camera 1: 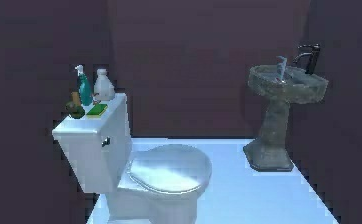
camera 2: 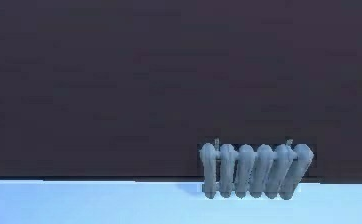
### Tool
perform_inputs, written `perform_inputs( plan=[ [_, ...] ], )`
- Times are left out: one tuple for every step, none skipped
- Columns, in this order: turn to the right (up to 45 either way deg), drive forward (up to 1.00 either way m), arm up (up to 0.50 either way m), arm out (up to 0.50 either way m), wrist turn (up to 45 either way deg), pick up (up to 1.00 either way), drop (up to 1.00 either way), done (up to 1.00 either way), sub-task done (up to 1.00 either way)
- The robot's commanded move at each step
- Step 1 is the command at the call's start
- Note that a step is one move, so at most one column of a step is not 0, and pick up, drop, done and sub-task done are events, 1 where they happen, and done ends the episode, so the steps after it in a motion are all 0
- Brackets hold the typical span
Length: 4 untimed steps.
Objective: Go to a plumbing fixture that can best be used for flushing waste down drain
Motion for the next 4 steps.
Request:
perform_inputs(
  plan=[
    [-45.0,0.00,0.00,0.00,0.0,0.00,0.00,0.00,0.00],
    [-3.0,0.00,0.00,0.00,0.0,0.00,0.00,0.00,0.00],
    [0.0,0.20,0.00,0.00,0.0,0.00,0.00,0.00,0.00],
    [45.0,0.00,0.00,0.00,0.0,0.00,0.00,0.00,0.00]
  ],
)
